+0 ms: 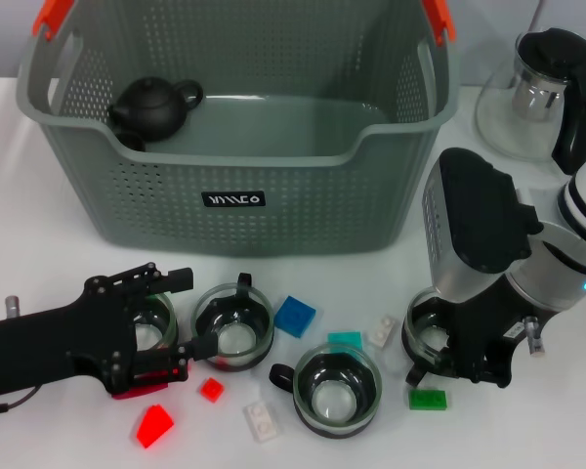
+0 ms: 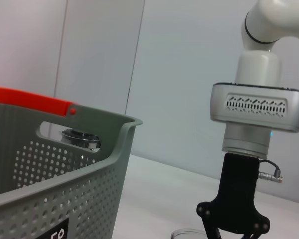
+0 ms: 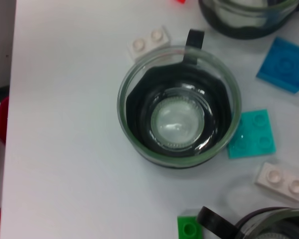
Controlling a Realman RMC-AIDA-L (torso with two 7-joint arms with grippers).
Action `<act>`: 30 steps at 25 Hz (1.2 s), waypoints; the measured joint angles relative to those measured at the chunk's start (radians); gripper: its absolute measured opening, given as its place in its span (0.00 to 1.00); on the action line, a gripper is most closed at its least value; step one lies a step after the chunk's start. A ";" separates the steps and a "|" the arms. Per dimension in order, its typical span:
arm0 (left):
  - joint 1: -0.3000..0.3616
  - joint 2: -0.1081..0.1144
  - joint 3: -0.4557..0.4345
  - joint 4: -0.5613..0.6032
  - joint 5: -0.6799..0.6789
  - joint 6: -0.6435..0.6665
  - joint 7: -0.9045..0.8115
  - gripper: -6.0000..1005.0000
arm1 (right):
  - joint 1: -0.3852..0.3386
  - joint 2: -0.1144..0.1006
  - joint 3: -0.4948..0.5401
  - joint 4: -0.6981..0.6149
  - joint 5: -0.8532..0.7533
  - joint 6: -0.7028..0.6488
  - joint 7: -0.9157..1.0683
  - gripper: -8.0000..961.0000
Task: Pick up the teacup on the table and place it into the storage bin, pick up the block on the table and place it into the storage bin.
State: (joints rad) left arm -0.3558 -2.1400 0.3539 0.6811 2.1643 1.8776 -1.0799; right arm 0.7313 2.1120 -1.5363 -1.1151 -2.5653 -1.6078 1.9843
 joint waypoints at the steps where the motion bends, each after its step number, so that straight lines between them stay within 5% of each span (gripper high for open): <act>1: 0.000 0.000 0.000 0.000 0.000 0.000 0.000 0.83 | 0.000 0.000 0.003 -0.001 0.001 -0.001 0.002 0.15; 2: 0.000 0.000 0.000 0.000 0.000 0.000 0.000 0.83 | 0.000 0.000 0.005 -0.002 0.001 -0.004 0.003 0.06; 10: 0.000 -0.001 -0.001 -0.002 0.000 0.000 0.000 0.83 | -0.004 -0.005 0.063 -0.024 0.036 -0.039 -0.023 0.06; 21: 0.001 -0.001 -0.012 -0.010 -0.003 -0.006 0.000 0.83 | -0.109 -0.027 0.728 -0.029 0.489 -0.368 -0.414 0.06; 25: -0.003 -0.001 -0.013 -0.010 -0.003 -0.017 0.000 0.83 | -0.179 -0.043 0.761 0.012 0.804 -0.370 -0.426 0.06; 30: -0.017 0.000 -0.013 -0.012 -0.004 -0.015 -0.005 0.83 | -0.148 -0.012 0.754 -0.128 0.976 -0.227 -0.191 0.06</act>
State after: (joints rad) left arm -0.3729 -2.1401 0.3406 0.6691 2.1606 1.8627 -1.0851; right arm 0.5835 2.0999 -0.7826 -1.2428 -1.5890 -1.8350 1.7937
